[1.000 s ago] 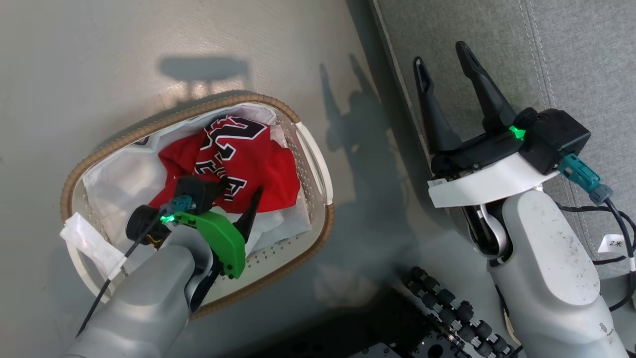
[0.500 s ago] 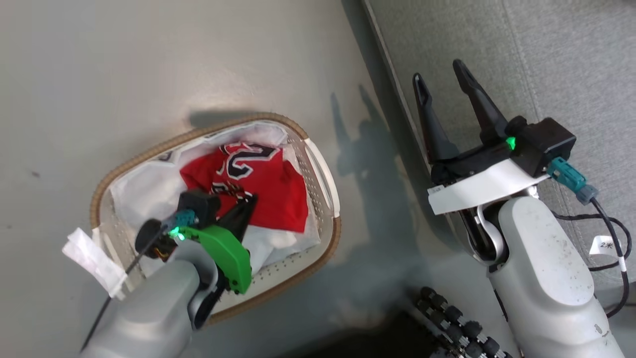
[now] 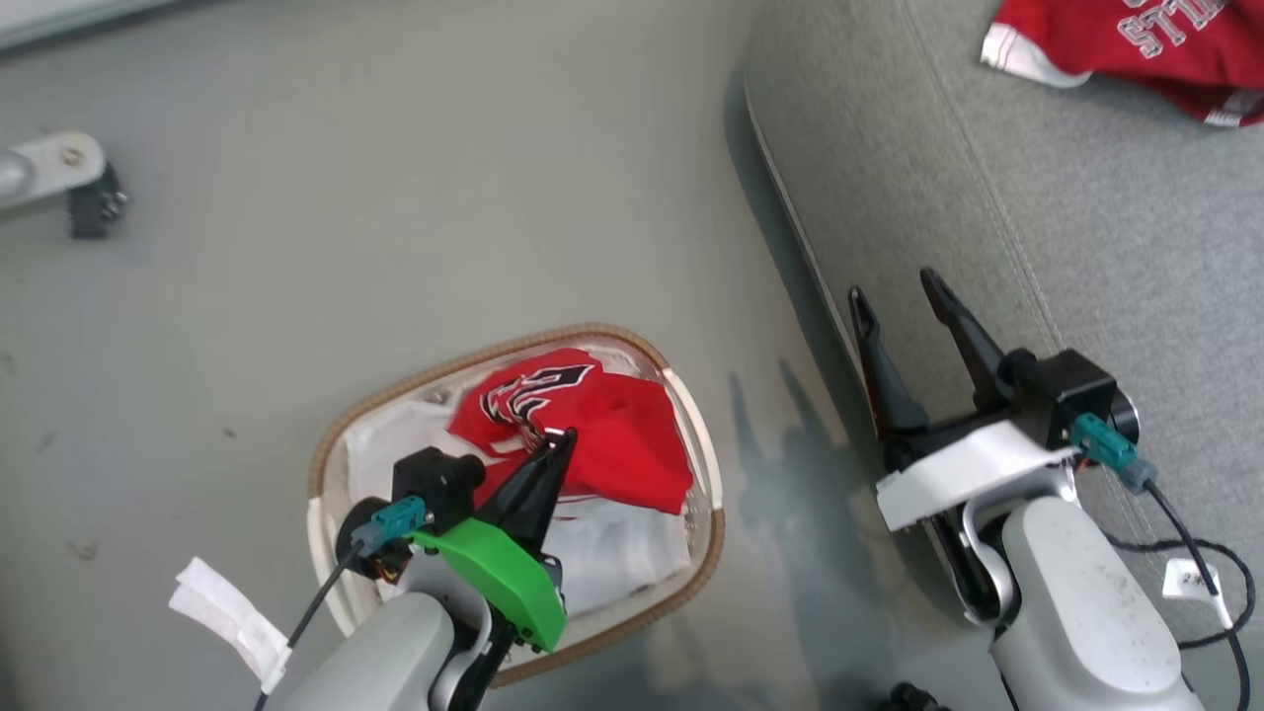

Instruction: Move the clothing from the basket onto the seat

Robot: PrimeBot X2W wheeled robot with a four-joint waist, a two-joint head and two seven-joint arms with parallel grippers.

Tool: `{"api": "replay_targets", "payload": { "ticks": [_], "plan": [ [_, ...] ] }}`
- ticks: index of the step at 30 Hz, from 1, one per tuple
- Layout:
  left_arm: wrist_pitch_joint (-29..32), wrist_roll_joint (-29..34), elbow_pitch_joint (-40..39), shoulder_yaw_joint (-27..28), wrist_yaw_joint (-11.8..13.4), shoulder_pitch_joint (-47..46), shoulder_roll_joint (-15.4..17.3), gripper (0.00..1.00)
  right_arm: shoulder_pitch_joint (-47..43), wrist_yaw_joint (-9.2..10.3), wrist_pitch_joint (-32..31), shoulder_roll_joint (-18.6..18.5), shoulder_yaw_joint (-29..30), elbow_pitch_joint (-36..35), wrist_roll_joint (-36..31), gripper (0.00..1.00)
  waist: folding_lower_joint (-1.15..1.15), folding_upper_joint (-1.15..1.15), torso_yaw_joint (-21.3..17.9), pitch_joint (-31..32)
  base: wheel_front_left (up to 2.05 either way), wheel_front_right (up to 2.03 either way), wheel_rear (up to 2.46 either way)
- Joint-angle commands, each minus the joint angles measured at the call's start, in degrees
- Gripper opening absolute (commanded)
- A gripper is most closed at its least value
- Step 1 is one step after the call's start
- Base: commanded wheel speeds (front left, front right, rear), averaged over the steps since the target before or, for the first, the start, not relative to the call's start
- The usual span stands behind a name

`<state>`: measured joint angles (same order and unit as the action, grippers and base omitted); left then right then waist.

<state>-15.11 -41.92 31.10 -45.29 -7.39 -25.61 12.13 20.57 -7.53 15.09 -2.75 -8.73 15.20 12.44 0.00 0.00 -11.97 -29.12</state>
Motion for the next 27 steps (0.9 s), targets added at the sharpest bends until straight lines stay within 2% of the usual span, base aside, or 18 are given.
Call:
{"api": "replay_targets", "payload": {
  "ticks": [1, 18, 22, 27],
  "plan": [
    [-0.06, 1.22, -1.38, 0.97, -0.14, 1.83, -0.38, 0.0, -1.69, 0.08, 0.11, -0.29, 0.34, 0.51, -0.26, 1.0, 0.0, 0.0, 5.38, 8.26, 0.0, 0.0, 0.0],
    [-0.07, 9.78, -17.31, 10.67, -0.14, 7.68, -1.84, 0.0, -11.18, 0.08, 0.11, -0.26, 0.64, 3.68, -0.27, 1.0, 0.0, 0.0, 8.53, 21.58, 0.0, 0.0, 0.0],
    [-0.06, 11.02, -19.92, 11.38, -0.14, 6.81, -1.85, 0.0, -12.43, 0.07, 0.11, -0.25, -0.66, 4.7, -1.15, 1.0, 0.0, 0.0, 9.02, 22.88, 0.0, 0.0, 0.0],
    [-0.07, 12.59, -22.2, 11.63, -0.14, 6.26, -1.83, 0.0, -13.45, 0.08, 0.11, -0.25, -5.47, 5.45, -2.91, 1.0, 0.0, 0.0, 9.63, 23.81, 0.0, 0.0, 0.0]
  ]
}}
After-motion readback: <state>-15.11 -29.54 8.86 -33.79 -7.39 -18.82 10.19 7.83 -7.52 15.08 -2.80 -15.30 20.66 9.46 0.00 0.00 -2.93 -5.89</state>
